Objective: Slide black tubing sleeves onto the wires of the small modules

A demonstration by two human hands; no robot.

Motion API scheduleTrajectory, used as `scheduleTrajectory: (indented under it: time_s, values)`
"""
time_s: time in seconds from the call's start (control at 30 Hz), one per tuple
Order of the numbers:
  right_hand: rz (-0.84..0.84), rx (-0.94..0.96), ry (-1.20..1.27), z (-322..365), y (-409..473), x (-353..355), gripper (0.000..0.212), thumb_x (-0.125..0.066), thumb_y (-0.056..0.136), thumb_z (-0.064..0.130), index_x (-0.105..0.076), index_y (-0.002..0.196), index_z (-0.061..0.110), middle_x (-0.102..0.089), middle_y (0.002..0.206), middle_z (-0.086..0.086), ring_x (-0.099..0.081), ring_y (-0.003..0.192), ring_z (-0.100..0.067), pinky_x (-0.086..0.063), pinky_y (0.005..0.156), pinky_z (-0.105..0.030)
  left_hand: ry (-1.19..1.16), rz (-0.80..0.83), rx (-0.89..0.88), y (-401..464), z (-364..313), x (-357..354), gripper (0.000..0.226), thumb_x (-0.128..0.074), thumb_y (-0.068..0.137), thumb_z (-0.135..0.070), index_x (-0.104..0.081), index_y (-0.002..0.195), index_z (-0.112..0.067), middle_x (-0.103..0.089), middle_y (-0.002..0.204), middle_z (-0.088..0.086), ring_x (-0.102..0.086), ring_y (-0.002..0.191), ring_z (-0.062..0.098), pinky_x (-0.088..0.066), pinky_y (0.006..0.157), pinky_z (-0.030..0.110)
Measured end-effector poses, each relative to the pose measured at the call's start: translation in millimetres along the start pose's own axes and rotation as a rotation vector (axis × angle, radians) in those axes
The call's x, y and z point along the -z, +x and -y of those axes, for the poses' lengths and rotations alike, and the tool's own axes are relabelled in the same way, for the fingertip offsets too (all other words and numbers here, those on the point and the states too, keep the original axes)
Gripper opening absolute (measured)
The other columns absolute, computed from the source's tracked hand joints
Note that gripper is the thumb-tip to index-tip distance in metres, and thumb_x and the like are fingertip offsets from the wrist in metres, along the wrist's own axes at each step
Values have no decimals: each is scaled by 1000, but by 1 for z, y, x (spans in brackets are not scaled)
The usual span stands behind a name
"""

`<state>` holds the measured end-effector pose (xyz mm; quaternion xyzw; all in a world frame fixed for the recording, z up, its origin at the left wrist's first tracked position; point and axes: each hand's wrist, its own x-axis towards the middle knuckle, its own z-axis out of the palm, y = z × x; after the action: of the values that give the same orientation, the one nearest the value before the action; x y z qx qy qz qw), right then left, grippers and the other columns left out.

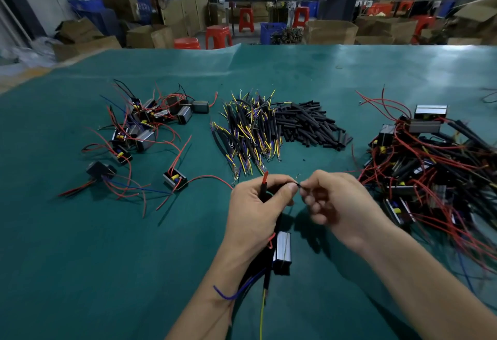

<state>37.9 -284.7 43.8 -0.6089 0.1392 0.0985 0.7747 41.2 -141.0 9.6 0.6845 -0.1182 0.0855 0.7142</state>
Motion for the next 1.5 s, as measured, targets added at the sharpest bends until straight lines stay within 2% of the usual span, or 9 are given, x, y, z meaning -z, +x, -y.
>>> scheduleTrajectory:
  time_s: [0.07,0.13,0.3,0.43,0.6,0.83,1.07,1.27,1.5]
  values:
    - [57,-173,187,0,-1,-3,20,-65,69,9,-65,49,11,-49,54,-2,-38,41,-8,-28,32,-19,-12,-10,-5,0,0,0,17,-73,84,-16,-78,77,-30,-70,66,-9,-61,62,4,-48,63,17]
    - [78,-124,173,-1,-2,-4,17,-68,70,9,-68,54,10,-52,56,-3,-41,41,-8,-31,34,-19,-20,-35,3,0,-1,1,23,-74,86,-12,-79,78,-33,-71,66,-8,-62,62,4,-48,63,17]
    - [-177,910,-865,-6,0,12,5,-82,83,17,-78,85,20,-71,76,12,-64,65,-7,-49,58,-18,45,-96,26,2,1,5,17,-73,86,-14,-77,79,-29,-70,63,-6,-63,59,4,-49,60,17]
    - [-123,1159,-1100,-7,2,13,6,-80,87,10,-80,92,10,-72,85,1,-67,73,-15,-54,66,-30,57,-102,41,3,1,5,21,-73,87,-9,-77,76,-27,-70,63,-5,-63,58,3,-47,59,14]
    - [-140,1089,-1093,-5,-1,11,8,-78,87,8,-75,81,12,-65,73,5,-59,65,-14,-50,64,-29,17,-53,26,3,1,4,27,-74,86,-8,-77,73,-32,-71,64,-6,-64,59,4,-48,61,15]
    - [163,218,-254,8,0,15,24,-68,88,2,-70,64,7,-58,60,-8,-50,52,-17,-44,43,-24,-83,25,53,1,3,4,5,-74,81,-18,-77,80,-20,-72,67,-1,-65,61,7,-50,61,18]
    - [36,476,-293,-1,9,15,20,-67,90,-4,-75,96,12,-77,91,-4,-69,80,-14,-55,66,-25,-301,44,168,1,-3,2,15,-66,91,-1,-74,84,-12,-68,61,1,-47,37,1,-35,38,11]
    - [-14,626,-354,-1,9,19,17,-75,86,-3,-78,86,13,-77,76,-6,-70,65,-14,-56,61,-23,-303,-30,172,3,-2,3,15,-66,92,-4,-73,86,-15,-67,63,4,-35,34,6,-28,35,14]
    - [-234,1027,-837,-7,2,14,9,-80,84,6,-80,87,15,-74,81,8,-69,71,-7,-56,67,-28,-32,-157,-7,5,10,4,19,-63,91,-14,-63,103,-29,-64,72,-3,-64,69,12,-48,69,24]
